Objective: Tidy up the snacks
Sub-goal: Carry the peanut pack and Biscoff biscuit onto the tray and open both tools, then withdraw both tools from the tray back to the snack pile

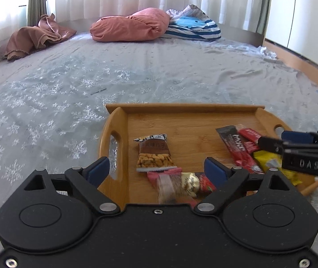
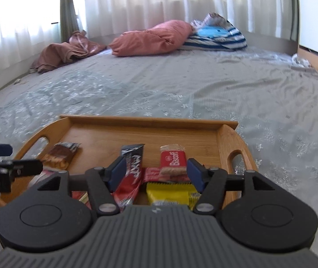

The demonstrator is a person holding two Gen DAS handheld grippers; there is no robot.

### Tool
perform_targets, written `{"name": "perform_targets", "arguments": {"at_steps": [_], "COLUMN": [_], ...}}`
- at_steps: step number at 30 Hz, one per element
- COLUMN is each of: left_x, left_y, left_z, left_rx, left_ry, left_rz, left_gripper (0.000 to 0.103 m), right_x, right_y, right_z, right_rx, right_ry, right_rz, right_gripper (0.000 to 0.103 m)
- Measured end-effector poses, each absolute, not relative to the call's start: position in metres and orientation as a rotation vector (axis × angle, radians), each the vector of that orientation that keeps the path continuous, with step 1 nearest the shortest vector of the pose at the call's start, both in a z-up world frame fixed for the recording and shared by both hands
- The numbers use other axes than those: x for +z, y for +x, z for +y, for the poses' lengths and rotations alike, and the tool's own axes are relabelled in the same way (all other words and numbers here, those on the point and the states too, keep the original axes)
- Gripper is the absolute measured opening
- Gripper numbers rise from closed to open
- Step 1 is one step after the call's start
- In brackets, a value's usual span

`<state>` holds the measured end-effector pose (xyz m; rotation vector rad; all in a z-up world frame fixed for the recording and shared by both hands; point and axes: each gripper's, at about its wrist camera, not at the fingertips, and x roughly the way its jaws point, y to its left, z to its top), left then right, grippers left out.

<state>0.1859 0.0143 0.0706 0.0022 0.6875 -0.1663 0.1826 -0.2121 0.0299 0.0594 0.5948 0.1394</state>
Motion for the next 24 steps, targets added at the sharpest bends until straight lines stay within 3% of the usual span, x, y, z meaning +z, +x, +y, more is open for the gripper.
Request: {"name": "perform_targets", "arguments": {"at_steps": [11,24], "left_x": [0.076,0.055], "left_y": [0.123,0.08], "left_z": [0.024,0.024], "left_rx": [-0.212,-0.255], "left_ry": [-0.026,-0.04], "left_rz": [0.679,0.742], "left_gripper": [0.098,0.098], "right_x": [0.042,0.024], "right_y": [0.117,0.063], "right_z": [-0.202,-0.182], "right_rx": [0.213,0.267], "right_ry": [0.048,-0.068], "right_rz": [0.535,0.536], "right_gripper": [0.089,0.091]}}
